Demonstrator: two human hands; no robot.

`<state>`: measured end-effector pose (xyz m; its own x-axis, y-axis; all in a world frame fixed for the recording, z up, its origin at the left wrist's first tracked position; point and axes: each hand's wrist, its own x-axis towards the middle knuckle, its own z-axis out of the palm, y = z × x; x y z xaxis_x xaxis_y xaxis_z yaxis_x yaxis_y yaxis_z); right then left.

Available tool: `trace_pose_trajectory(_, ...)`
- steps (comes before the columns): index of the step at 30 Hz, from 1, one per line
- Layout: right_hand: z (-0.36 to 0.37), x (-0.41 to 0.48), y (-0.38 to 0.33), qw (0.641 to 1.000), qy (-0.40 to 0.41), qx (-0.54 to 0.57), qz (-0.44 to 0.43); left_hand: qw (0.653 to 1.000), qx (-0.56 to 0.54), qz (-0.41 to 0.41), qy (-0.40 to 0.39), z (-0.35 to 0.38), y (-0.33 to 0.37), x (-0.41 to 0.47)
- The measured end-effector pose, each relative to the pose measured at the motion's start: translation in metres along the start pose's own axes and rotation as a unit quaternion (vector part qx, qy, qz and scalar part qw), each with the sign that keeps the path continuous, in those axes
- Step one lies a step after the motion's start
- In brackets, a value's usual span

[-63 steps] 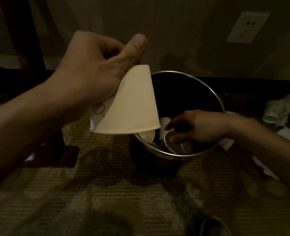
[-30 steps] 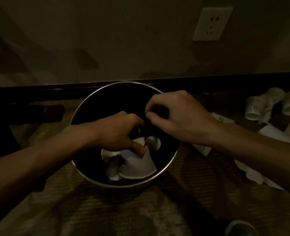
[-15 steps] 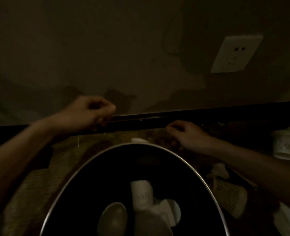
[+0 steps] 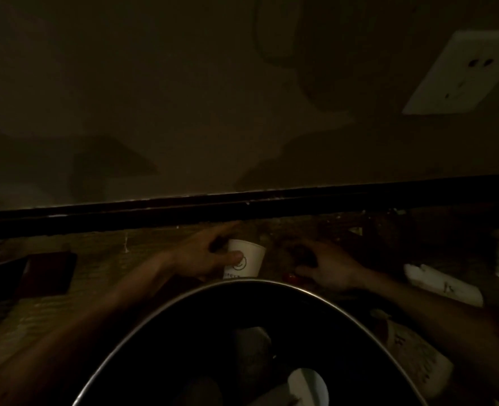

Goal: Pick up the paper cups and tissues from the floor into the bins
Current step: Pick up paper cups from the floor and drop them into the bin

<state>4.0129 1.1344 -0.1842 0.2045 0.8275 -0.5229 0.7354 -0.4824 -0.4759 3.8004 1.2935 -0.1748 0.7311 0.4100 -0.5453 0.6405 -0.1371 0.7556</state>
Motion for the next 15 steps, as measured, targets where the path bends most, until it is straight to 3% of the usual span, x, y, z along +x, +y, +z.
trace_pose_trajectory(4, 0.011, -0.001, 0.008, 0.993, -0.008, -0.116, -0.028, 0.999, 0.026, 0.007, 0.024, 0.006, -0.006, 0.011)
trace_pose_trajectory(7, 0.018, -0.003, 0.013, 0.991, -0.008, -0.135, -0.019, 0.997, 0.06, 0.012, 0.049, 0.005, -0.004, 0.014)
trace_pose_trajectory(11, 0.007, -0.013, 0.017, 0.997, 0.076, -0.028, 0.014, 0.994, 0.025, 0.019, 0.103, -0.004, 0.011, 0.008)
trace_pose_trajectory(15, -0.015, -0.026, 0.021, 0.973, 0.197, 0.118, 0.019, 0.973, -0.046, 0.063, 0.217, -0.02, 0.032, -0.014)
